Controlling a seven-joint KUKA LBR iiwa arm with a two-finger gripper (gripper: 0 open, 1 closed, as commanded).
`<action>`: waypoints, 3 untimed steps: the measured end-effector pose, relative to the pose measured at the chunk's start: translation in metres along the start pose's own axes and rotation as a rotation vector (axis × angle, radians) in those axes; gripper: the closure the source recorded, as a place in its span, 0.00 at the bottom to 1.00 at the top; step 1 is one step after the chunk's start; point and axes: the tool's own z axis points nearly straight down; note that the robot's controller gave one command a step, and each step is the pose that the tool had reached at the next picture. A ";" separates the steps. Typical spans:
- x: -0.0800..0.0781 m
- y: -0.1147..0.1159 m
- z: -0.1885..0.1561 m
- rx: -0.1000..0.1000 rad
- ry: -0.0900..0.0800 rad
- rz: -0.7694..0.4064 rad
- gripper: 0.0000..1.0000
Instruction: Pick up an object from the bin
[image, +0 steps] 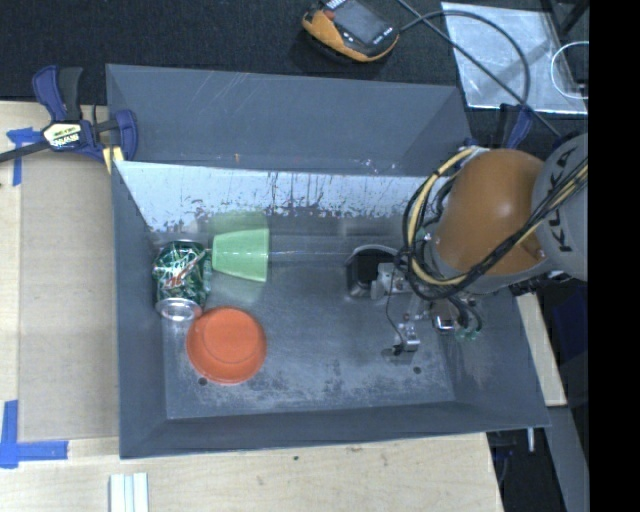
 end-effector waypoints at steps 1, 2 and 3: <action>-0.002 0.000 -0.005 0.001 -0.008 -0.002 0.00; -0.060 -0.021 0.036 0.000 -0.013 -0.067 0.00; -0.077 -0.016 0.001 0.000 -0.017 0.059 0.00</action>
Offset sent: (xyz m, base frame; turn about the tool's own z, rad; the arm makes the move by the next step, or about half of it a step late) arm 0.0759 -0.0301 -0.0597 -0.0662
